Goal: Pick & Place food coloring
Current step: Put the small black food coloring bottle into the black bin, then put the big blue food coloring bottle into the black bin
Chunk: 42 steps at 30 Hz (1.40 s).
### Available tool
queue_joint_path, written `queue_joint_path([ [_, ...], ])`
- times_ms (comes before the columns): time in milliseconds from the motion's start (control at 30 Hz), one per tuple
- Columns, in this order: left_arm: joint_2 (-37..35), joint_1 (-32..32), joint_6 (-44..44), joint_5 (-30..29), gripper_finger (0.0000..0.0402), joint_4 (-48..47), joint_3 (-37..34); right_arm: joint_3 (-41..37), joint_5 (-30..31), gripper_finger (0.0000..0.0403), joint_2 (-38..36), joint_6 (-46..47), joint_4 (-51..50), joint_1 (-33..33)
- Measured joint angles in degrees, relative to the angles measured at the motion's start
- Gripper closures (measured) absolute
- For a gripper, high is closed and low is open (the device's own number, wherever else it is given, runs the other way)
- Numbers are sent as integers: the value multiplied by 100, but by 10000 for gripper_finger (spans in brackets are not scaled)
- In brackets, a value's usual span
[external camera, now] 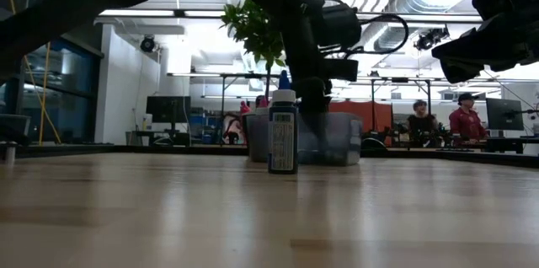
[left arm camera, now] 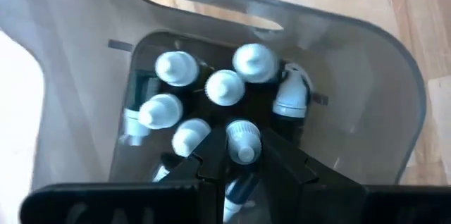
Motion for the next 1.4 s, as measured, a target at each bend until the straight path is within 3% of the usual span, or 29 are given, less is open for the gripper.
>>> queue_joint_path([
  [367,-4,11,-42,9,341,-41,4,0,0,400,0,-1,0,0],
  [733,-4,11,-42,109,267,-54,4,0,0,400,0,-1,0,-2],
  [1067,-4,9,-1,-297,264,-246,164,0,0,400,0,1,0,0],
  [1400,-15,10,21,-10,263,-668,734,0,-1,400,-2,-1,0,0],
])
